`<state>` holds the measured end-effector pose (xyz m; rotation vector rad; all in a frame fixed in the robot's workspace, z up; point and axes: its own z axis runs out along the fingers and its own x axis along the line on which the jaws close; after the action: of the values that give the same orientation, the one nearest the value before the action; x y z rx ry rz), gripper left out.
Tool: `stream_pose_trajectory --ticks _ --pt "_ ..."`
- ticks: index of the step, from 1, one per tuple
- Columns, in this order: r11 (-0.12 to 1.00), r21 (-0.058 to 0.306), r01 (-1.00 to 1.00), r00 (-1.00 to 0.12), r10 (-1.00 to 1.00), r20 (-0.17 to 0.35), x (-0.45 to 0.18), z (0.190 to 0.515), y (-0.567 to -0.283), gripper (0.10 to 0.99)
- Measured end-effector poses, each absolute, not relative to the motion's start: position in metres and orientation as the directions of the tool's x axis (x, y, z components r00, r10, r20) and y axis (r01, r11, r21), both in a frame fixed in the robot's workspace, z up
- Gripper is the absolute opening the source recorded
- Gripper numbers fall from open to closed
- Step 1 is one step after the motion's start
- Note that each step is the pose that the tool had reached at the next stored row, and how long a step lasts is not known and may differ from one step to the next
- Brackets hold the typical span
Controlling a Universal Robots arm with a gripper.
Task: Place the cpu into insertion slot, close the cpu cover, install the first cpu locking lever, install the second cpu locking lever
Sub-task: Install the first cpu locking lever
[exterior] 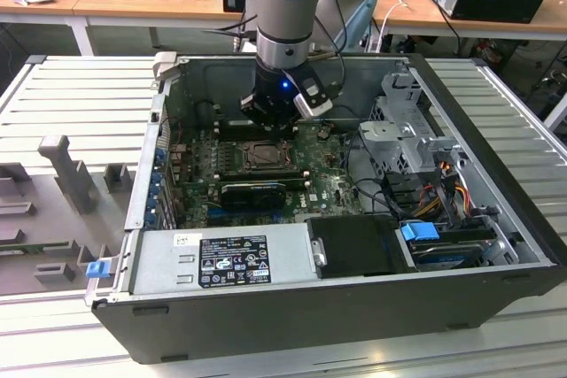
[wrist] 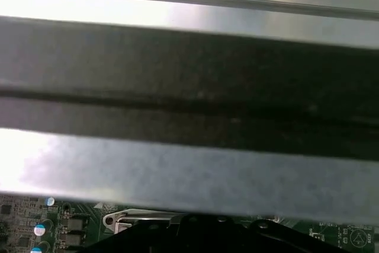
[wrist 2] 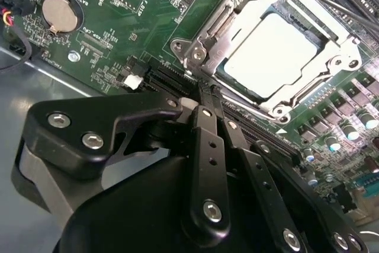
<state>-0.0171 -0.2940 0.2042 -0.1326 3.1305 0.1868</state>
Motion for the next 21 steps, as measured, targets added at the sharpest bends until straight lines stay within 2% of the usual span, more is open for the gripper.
stream_pose_trajectory --ticks 13,21 --pt "0.992 0.094 -0.085 -0.996 -0.084 -0.006 -0.0170 0.2020 -0.2935 0.106" --pt "0.991 0.103 -0.084 -0.996 -0.084 -0.007 -0.0165 0.2020 -0.2932 0.106"
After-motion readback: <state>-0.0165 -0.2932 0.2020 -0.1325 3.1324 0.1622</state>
